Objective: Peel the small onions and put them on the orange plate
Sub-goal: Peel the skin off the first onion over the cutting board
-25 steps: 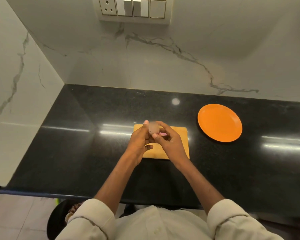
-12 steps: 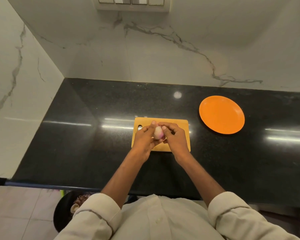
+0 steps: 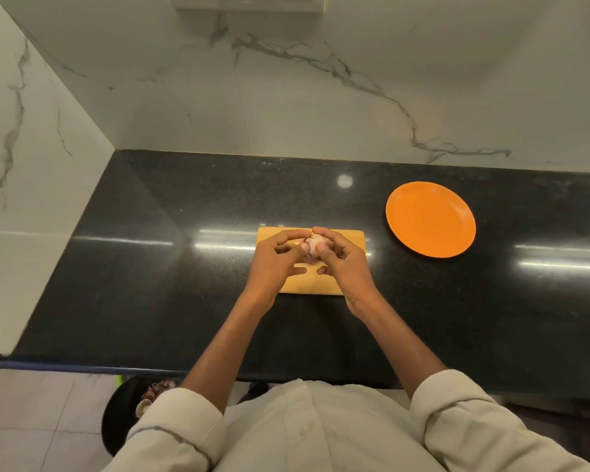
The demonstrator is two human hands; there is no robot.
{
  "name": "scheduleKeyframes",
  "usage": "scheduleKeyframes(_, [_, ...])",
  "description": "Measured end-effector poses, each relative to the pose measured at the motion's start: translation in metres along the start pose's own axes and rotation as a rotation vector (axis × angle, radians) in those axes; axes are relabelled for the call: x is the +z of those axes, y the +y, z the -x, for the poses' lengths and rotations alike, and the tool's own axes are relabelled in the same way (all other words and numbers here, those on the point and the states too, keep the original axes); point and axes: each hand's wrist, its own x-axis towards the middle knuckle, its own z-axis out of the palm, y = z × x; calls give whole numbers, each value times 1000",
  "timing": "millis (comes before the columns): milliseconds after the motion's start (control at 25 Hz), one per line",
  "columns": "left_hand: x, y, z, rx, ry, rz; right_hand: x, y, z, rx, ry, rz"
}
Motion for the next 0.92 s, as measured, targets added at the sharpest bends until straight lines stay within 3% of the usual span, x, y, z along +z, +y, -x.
scheduleKeyframes(240, [9, -4, -3, 223, 194, -257, 0, -3, -1, -18, 9, -60])
scheduleKeyframes(440, [6, 2, -6, 279, 176, -234, -2, -8, -4, -29, -19, -94])
scheduleKeyframes(800, [9, 1, 9, -26, 144, 298, -8, -15, 1, 20, -85, -159])
scheduleKeyframes(920, [8, 3, 9, -48, 145, 297, -10, -16, 2, 25, -90, -153])
